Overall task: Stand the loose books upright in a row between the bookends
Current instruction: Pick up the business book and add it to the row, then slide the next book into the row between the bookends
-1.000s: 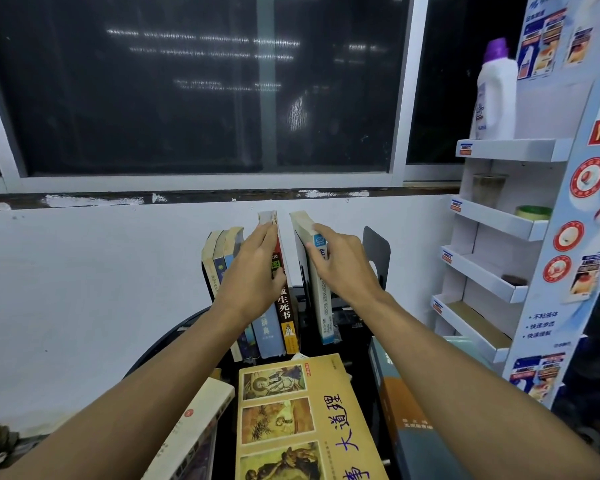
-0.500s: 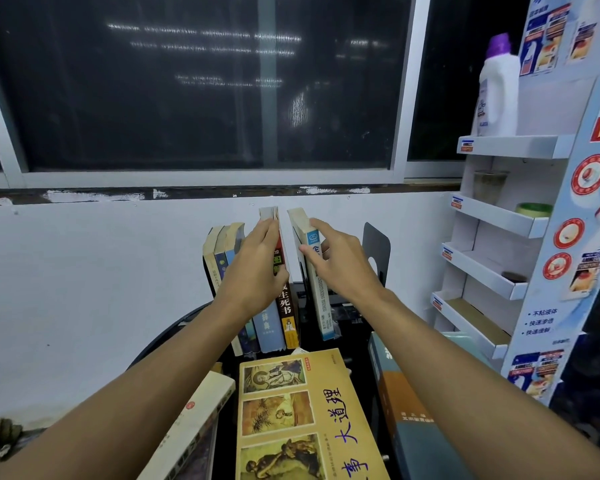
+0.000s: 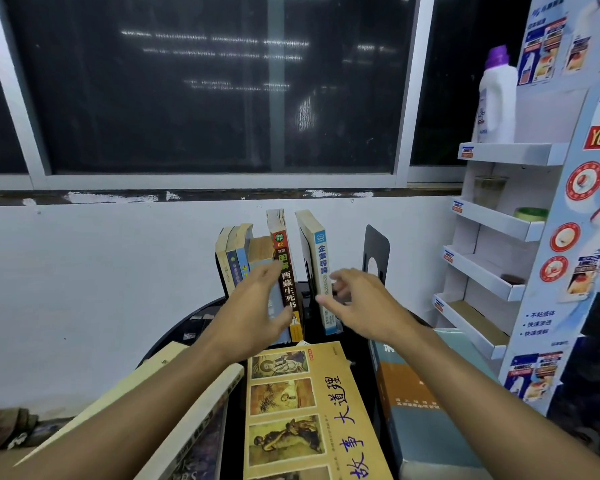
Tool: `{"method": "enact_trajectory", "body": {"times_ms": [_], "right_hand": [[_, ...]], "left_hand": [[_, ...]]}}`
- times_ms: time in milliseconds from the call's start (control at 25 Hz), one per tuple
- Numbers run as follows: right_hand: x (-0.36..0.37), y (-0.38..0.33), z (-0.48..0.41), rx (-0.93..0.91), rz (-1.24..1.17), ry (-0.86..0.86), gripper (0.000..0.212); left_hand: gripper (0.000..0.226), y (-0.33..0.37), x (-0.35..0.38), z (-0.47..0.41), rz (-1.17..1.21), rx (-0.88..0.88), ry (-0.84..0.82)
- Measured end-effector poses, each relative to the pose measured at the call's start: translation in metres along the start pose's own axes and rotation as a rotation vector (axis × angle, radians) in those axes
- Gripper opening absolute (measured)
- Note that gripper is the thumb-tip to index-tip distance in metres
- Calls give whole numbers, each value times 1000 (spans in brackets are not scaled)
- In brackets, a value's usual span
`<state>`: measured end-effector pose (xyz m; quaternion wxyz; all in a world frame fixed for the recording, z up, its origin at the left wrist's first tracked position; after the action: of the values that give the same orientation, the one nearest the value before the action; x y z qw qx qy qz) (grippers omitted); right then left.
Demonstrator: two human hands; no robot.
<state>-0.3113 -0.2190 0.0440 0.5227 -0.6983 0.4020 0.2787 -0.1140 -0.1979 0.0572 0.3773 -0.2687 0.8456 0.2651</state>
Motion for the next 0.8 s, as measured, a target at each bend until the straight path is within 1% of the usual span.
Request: {"method": "enact_trajectory", "body": {"times_ms": [120, 240, 280, 360, 400, 560, 720, 800], "right_hand": [[13, 10, 36, 37, 104, -159, 60], [19, 16, 70, 64, 121, -259, 47], [20, 17, 79, 68, 127, -275, 44], [21, 19, 94, 82, 135, -303, 39], [21, 20, 100, 90, 137, -316, 38], [23, 23, 118, 104, 156, -363, 43], [27, 21, 127, 129, 173, -393, 42], [28, 20, 127, 138, 143, -402, 41]], "left_hand": [[68, 3, 10, 32, 38, -95, -120], [66, 4, 19, 63, 56, -210, -241], [59, 6, 21, 70, 67, -231, -269], [36, 14, 24, 83, 91, -252, -324], [32, 18, 24, 89, 85, -263, -341], [50, 29, 26, 112, 46, -315, -424], [49, 37, 29, 127, 86, -331, -437], [50, 34, 31, 129, 99, -354, -443]]}}
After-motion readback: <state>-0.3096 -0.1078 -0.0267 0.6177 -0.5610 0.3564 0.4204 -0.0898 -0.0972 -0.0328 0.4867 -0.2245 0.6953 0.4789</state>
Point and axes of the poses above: each hand's wrist, its own z-axis away from the middle knuckle, its own x-axis out of the palm, y = z × x, the point moved 5 cm from there along -z, towards the middle knuckle, and after that the axes turned 13 degrees about x, right-handed, at the moved point
